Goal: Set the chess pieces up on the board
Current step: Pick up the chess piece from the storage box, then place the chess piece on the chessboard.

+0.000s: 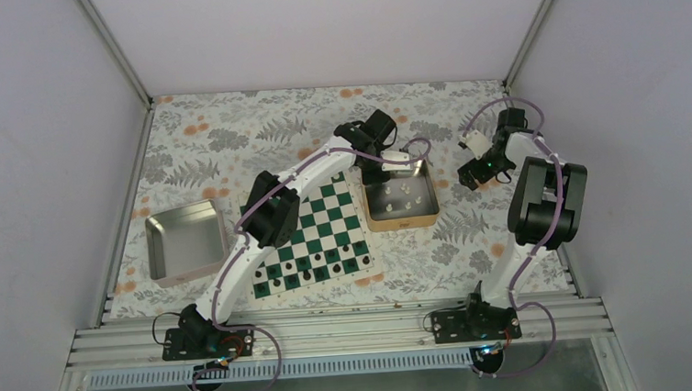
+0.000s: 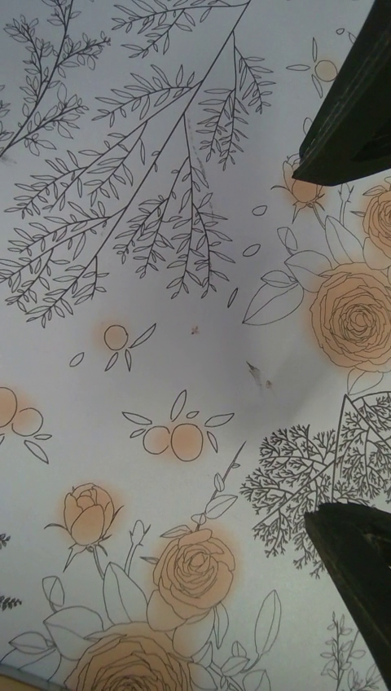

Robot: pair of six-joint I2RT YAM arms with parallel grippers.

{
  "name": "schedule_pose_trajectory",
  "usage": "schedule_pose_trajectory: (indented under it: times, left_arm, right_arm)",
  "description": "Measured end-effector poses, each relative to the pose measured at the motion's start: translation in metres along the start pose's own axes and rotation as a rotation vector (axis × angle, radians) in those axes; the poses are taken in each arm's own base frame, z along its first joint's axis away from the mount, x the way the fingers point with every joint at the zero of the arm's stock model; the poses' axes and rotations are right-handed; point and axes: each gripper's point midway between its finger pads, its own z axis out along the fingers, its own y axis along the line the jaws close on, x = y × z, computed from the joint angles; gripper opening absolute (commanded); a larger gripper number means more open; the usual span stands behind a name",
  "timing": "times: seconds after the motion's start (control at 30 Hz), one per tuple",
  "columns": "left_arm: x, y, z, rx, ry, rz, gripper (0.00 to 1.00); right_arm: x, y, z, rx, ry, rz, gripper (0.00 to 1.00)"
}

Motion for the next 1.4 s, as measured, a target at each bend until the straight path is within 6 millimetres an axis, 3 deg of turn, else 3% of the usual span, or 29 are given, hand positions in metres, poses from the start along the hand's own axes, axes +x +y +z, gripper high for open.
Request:
schedule_pose_trajectory:
  times: [0.2, 0.33, 0.57, 0.67, 0.77, 0.97, 1.03, 1.2, 1.4]
  left_arm:
    - [0.000, -0.001, -0.003, -0.003, 0.012, 0.002, 0.07]
    - [-0.001, -0.002, -0.026, -0.017, 0.026, 0.003, 0.07]
    - [0.000, -0.011, -0.125, -0.120, 0.008, 0.006, 0.08]
    - [0.016, -0.012, -0.159, -0.175, 0.005, -0.019, 0.08]
    - [0.054, -0.013, -0.171, -0.197, 0.042, -0.086, 0.08]
    - [0.168, -0.024, -0.176, -0.196, 0.179, -0.294, 0.08]
    - [0.195, -0.032, -0.182, -0.202, 0.206, -0.346, 0.08]
    - [0.241, -0.049, -0.196, -0.238, 0.223, -0.442, 0.08]
    - [0.263, -0.060, -0.185, -0.231, 0.218, -0.490, 0.08]
  right_arm:
    - [0.000, 0.000, 0.000, 0.000, 0.000, 0.000, 1.00]
    - [0.000, 0.000, 0.000, -0.001, 0.000, 0.000, 1.00]
    - [0.000, 0.001, 0.000, -0.003, 0.001, 0.000, 1.00]
    - [0.001, 0.001, 0.000, -0.005, 0.003, 0.001, 1.00]
    - [0.001, 0.002, 0.000, -0.008, 0.005, 0.001, 1.00]
    - [0.003, 0.004, 0.000, -0.018, 0.010, 0.003, 1.00]
    - [0.003, 0.005, 0.000, -0.020, 0.012, 0.003, 1.00]
    - [0.004, 0.005, 0.000, -0.022, 0.014, 0.004, 1.00]
    - [0.004, 0.005, 0.000, -0.022, 0.014, 0.004, 1.00]
